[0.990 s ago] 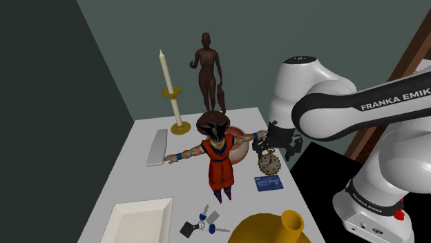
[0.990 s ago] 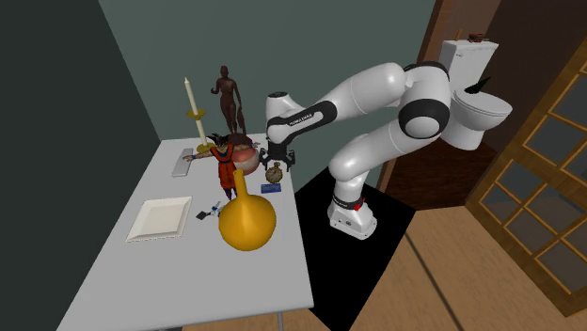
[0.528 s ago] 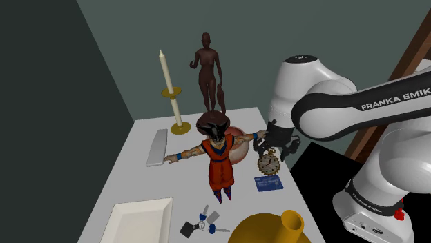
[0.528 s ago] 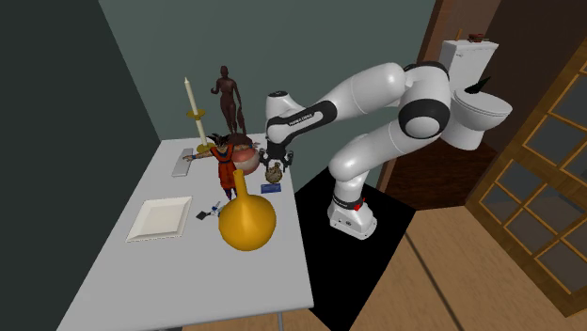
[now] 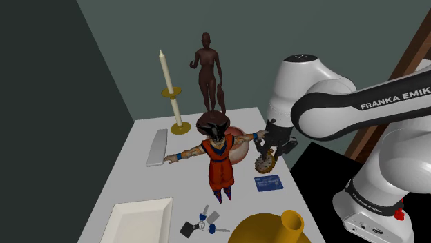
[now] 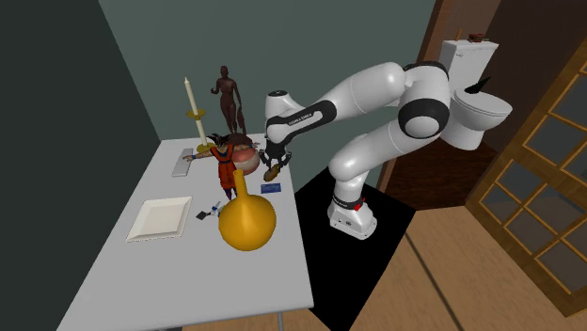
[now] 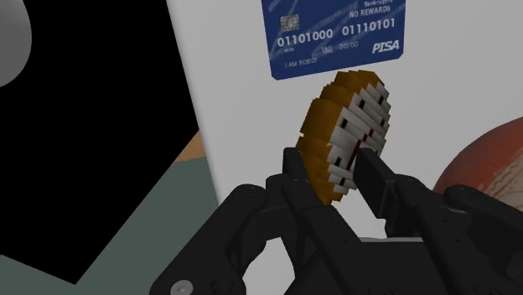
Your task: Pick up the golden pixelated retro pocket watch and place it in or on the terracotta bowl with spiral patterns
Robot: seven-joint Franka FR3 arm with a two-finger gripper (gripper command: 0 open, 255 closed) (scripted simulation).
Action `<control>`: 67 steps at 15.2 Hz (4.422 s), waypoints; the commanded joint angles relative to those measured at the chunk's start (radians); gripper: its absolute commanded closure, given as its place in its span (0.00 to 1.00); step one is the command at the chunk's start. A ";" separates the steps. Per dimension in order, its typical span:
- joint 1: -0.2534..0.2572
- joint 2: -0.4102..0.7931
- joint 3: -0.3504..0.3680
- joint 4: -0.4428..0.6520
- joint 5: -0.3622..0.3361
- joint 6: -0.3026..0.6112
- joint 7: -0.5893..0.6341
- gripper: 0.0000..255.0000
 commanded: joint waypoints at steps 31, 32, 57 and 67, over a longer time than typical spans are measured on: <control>-0.040 -0.145 -0.132 0.315 -0.137 -0.492 0.037 1.00; -0.041 -0.144 -0.135 0.329 -0.140 -0.505 0.038 1.00; -0.167 0.474 0.021 0.661 -0.256 -0.209 0.133 1.00; -0.166 0.489 0.027 0.630 -0.257 -0.164 0.134 1.00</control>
